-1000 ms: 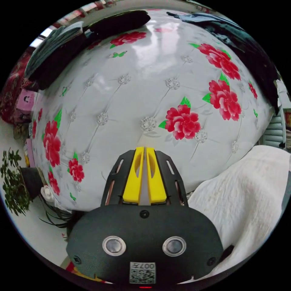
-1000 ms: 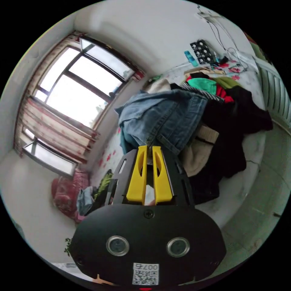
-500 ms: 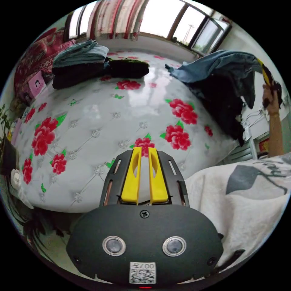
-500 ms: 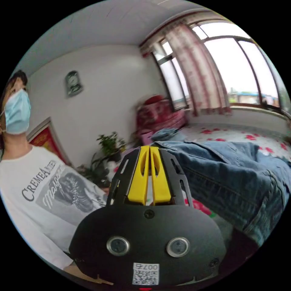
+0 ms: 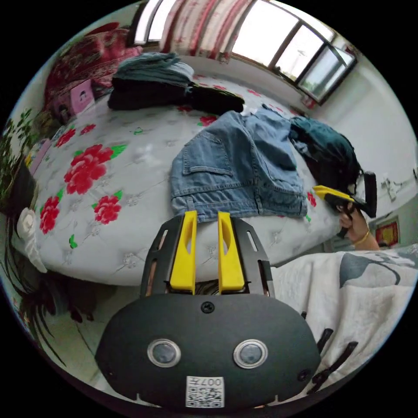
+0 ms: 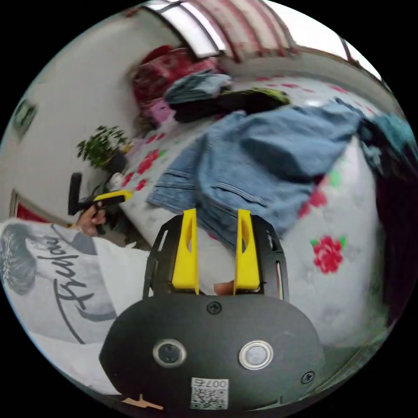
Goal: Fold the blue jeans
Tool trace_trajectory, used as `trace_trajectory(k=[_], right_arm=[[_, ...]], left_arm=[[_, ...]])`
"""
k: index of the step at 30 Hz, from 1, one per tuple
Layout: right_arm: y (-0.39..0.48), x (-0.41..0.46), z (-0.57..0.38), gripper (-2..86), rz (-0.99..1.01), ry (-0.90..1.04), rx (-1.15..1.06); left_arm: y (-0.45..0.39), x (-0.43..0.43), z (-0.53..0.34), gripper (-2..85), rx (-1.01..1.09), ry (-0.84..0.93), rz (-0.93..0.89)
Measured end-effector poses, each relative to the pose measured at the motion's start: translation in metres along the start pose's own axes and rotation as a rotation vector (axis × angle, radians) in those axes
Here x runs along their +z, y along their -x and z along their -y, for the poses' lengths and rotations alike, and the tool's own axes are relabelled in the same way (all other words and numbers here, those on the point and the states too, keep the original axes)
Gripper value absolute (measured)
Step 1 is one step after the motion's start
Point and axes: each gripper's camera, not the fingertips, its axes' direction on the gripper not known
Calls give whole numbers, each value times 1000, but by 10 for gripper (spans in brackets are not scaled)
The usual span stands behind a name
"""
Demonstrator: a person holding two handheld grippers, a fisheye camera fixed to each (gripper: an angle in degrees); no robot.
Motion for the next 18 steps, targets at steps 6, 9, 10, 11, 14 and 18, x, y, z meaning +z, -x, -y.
trace_trajectory(k=[6,9,10,11,14,18], right_arm=[[-63,34,-29,110,-104,0,221],[-73,62,-24,112,-102,24,248],[-76,75,-21,111,-95,42,247],[-78,90,-17,109,-96,75,245],[-77,119,-11,94,-182,134,240],[-63,141,-6,52,-125,207,149]], left_arm=[[-94,61,46,104,317,142,-36],[-123,100,68,111,402,269,83],[-125,123,75,111,408,358,167],[-125,134,76,111,415,411,196],[-115,131,91,97,394,396,112],[-103,123,101,64,376,391,145]])
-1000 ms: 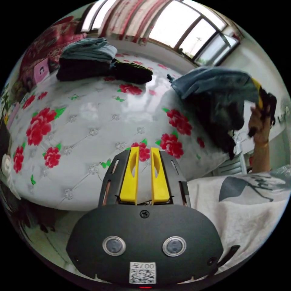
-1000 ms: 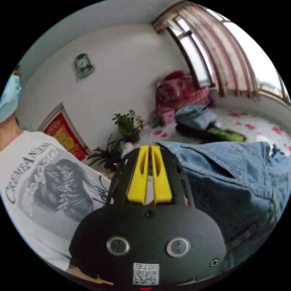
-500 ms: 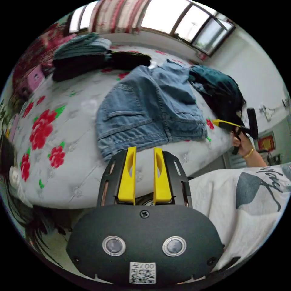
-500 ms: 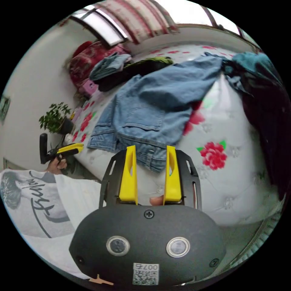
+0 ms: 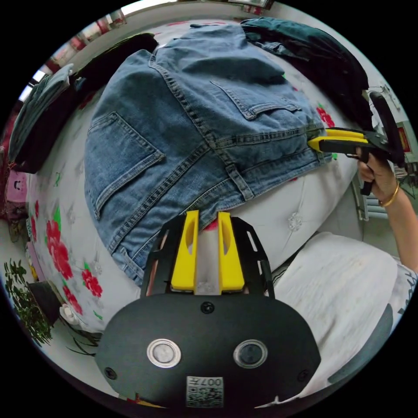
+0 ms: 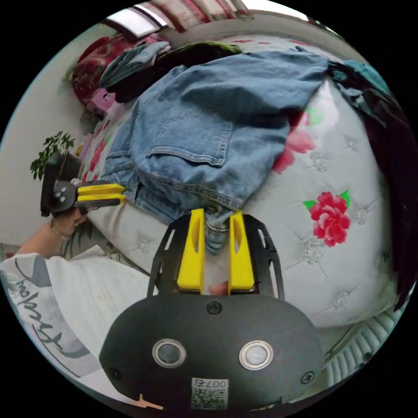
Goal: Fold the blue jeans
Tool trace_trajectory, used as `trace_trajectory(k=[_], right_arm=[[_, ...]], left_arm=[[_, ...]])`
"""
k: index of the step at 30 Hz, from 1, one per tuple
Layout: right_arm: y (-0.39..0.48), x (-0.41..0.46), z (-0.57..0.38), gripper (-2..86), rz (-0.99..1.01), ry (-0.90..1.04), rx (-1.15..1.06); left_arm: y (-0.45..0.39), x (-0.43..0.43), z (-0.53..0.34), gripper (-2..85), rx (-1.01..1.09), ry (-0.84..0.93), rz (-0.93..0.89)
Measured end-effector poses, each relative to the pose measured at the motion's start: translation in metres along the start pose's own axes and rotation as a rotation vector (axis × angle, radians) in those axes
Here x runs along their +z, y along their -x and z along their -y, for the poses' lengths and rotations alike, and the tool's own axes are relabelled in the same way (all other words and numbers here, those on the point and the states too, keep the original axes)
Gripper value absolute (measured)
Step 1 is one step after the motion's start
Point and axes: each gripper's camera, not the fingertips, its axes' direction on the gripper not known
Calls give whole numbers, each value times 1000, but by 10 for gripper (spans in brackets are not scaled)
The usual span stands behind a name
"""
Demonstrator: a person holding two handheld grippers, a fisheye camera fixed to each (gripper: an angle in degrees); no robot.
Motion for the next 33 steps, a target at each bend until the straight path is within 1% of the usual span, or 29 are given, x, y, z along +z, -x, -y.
trace_trajectory(k=[3,5,6,7,8,9,10,11,12,13,14,15,16,18,20,21,23,24,26,27,28,29,32,33], right_arm=[[47,13,1,25,106,48,-182],[122,16,1,14,254,32,-367],[144,13,3,13,296,23,-432],[188,4,10,11,402,27,-579],[231,-4,18,10,507,46,-700],[253,-7,20,10,538,61,-770],[298,-11,20,11,509,93,-898],[339,-9,9,14,396,123,-1053],[354,-6,1,15,328,125,-1119],[373,3,-17,20,199,118,-1232],[376,13,-32,26,107,138,-1314],[371,17,-37,29,91,160,-1340],[354,22,-40,35,79,184,-1341],[307,24,-27,43,50,202,-1236],[208,11,15,51,47,170,-902],[176,5,26,53,60,164,-800],[31,-30,56,63,118,100,-383],[-6,-42,58,66,129,67,-287],[-140,-100,52,75,116,-109,54],[-166,-113,49,77,100,-150,114],[-213,-135,44,82,61,-216,221],[-251,-151,41,87,31,-253,306],[-322,-162,45,92,35,-272,445],[-334,-161,47,91,40,-271,473]], left_arm=[[26,-9,-1,42,-37,25,42],[49,-14,-4,18,-50,63,132],[70,-15,-10,5,-60,108,212],[96,-16,-18,-1,-90,155,266],[111,-17,-24,-3,-112,180,268],[144,-22,-37,-6,-190,205,236],[179,-30,-55,-7,-295,220,213],[194,-36,-65,-8,-345,220,211],[223,-48,-87,-8,-436,215,230],[249,-63,-110,-7,-526,197,281],[260,-72,-121,-6,-577,186,317],[280,-92,-143,-4,-658,149,360],[295,-111,-162,-1,-722,80,320],[305,-133,-185,10,-782,-7,229],[301,-146,-199,38,-825,-45,225],[293,-151,-206,47,-830,-37,237],[277,-157,-218,56,-853,-44,223],[264,-161,-228,61,-875,-61,182],[242,-163,-241,73,-905,-99,94],[227,-162,-248,83,-927,-111,32],[213,-160,-253,100,-941,-115,-24],[206,-159,-254,108,-946,-119,-47],[181,-149,-247,141,-940,-95,-99],[174,-143,-235,151,-907,-60,-101]])
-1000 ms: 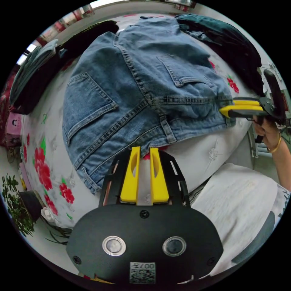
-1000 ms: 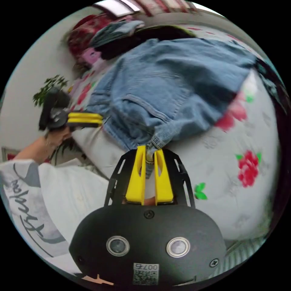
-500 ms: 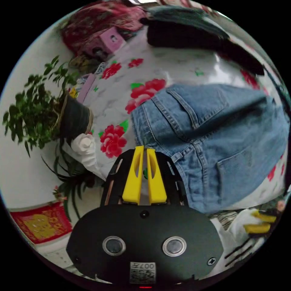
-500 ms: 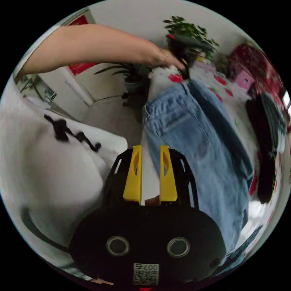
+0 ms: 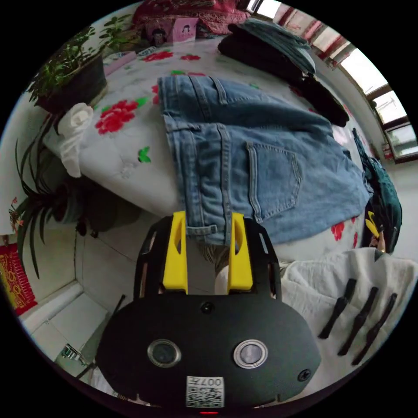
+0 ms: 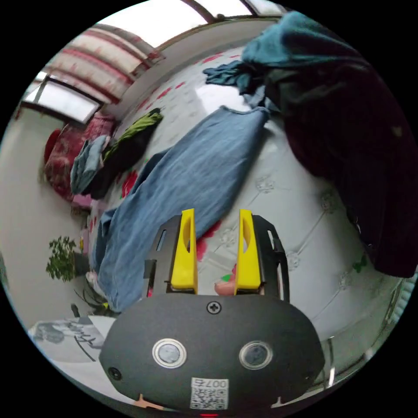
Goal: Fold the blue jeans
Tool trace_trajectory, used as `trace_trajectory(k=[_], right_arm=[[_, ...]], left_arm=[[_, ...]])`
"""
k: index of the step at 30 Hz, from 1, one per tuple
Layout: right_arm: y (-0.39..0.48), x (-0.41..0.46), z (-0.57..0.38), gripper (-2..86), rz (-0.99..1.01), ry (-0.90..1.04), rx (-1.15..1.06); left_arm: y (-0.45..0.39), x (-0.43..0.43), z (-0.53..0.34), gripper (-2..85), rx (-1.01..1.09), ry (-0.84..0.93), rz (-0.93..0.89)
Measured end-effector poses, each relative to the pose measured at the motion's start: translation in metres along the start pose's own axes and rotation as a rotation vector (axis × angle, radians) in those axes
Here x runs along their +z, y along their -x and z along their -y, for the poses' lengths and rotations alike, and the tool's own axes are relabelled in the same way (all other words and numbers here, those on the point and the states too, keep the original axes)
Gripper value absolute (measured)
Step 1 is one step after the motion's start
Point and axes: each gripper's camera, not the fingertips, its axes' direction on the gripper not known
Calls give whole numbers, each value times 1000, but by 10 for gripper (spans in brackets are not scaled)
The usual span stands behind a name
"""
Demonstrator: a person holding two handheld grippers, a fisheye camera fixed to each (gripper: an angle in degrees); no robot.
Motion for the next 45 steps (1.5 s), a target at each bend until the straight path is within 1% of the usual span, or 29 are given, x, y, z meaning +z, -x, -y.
trace_trajectory(k=[1,3,4,6,8,9,11,12,14,16,17,18,19,20,21,22,24,26,27,29,30,32,33,34,35,37,38,40,45], right_arm=[[-19,4,12,90,15,7,61],[-41,8,26,86,62,6,137],[-52,9,33,81,96,2,183],[-58,0,43,67,114,-41,196],[-64,0,61,43,211,14,204],[-64,-2,64,35,224,19,205],[-57,-20,77,14,267,6,166],[-52,-26,81,11,294,-4,142],[-29,-63,97,4,436,-48,58],[-2,-100,106,2,489,-103,-26],[18,-131,109,1,509,-152,-97],[29,-147,109,0,517,-179,-138],[49,-184,105,0,528,-243,-222],[67,-222,95,-1,533,-309,-306],[75,-241,87,-1,533,-343,-346],[88,-279,67,-1,534,-418,-429],[100,-326,31,-1,528,-489,-542],[107,-365,-24,-1,445,-522,-637],[107,-370,-38,-1,420,-521,-653],[99,-371,-91,1,351,-462,-690],[95,-366,-103,2,335,-436,-691],[71,-322,-141,7,251,-311,-625],[62,-304,-147,9,221,-271,-591],[41,-262,-156,16,159,-159,-505],[18,-213,-161,23,74,4,-405],[-8,-157,-175,31,2,182,-332],[-15,-141,-184,36,-26,198,-321],[-15,-136,-186,41,-13,173,-328],[-6,-136,-146,47,109,62,-341]], left_arm=[[-14,9,4,159,45,31,56],[-29,6,10,155,102,29,128],[-29,1,17,149,91,63,129],[-23,-7,29,134,69,111,117],[-15,-20,40,93,60,106,83],[-12,-29,49,69,50,89,52],[-10,-44,69,53,43,82,29],[-7,-63,84,47,37,34,-1],[0,-106,111,42,30,-70,-66],[9,-188,144,30,36,-270,-175],[11,-209,151,26,39,-315,-195],[12,-253,161,19,50,-395,-207],[10,-297,164,14,82,-480,-201],[8,-318,162,13,104,-528,-197],[6,-357,153,10,149,-616,-182],[5,-391,142,8,183,-674,-151],[5,-422,122,7,244,-706,-79],[10,-433,101,7,288,-696,-31],[17,-432,87,8,297,-675,-9],[28,-418,69,9,294,-609,12],[36,-400,59,10,277,-544,25],[48,-356,50,13,237,-410,18],[57,-318,45,15,185,-299,3],[66,-279,38,16,127,-203,-16],[69,-260,34,16,97,-157,-23],[80,-199,19,4,-22,-6,-32],[80,-191,15,2,-43,14,-29],[79,-181,9,1,-66,23,-30],[69,-210,35,44,-42,-94,-35]])
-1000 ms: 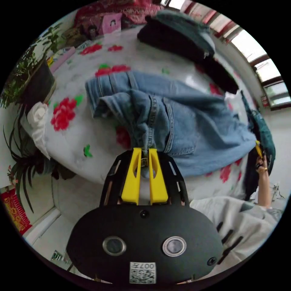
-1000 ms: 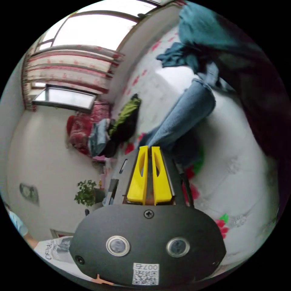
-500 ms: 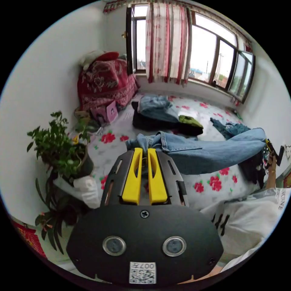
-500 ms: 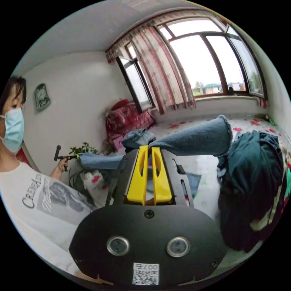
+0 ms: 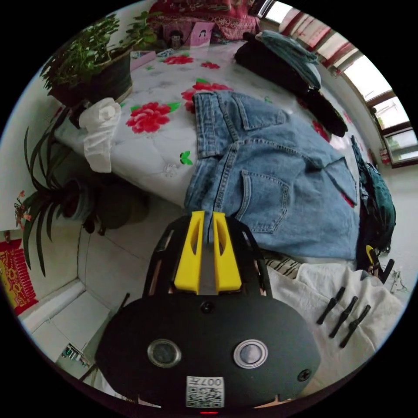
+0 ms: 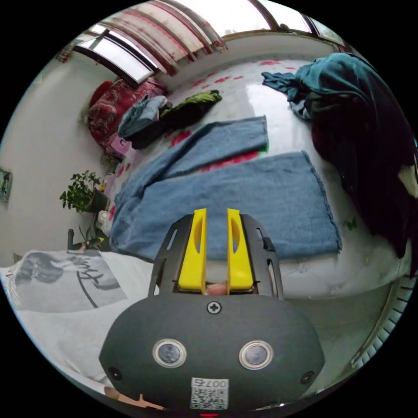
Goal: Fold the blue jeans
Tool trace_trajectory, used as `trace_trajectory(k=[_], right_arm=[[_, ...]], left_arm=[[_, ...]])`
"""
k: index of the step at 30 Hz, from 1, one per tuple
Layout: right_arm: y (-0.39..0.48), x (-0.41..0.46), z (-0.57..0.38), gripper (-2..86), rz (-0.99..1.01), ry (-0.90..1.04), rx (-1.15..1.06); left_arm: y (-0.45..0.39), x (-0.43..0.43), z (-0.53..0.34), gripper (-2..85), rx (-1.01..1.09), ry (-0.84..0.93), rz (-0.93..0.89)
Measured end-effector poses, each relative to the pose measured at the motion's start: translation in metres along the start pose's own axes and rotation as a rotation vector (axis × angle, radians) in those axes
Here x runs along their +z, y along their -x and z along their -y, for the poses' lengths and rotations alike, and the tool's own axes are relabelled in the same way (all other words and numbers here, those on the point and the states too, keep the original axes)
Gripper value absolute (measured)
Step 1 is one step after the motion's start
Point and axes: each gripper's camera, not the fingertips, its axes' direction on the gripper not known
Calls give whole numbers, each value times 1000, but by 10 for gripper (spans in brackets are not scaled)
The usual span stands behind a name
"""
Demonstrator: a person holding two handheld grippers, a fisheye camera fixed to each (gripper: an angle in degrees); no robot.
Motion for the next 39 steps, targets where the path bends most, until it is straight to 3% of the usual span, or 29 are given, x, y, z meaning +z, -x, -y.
trace_trajectory(k=[5,12,22,26,29,31,34,39], right_arm=[[-2,36,73,63,144,-74,3],[5,111,177,81,140,-32,8],[-48,247,342,97,118,117,237],[-70,306,387,93,99,148,353],[-76,352,403,76,113,197,389],[-70,356,408,45,21,147,374],[-57,355,412,10,58,134,301],[-10,231,352,1,318,-199,-53]], left_arm=[[-28,-7,56,74,61,-41,-32],[-62,15,157,82,130,-18,27],[-61,62,293,133,96,19,72],[-66,112,319,143,100,149,117],[-77,122,321,115,178,136,101],[-77,123,323,90,228,152,77],[-70,115,318,44,196,111,70],[-70,40,269,14,210,-135,-44]])
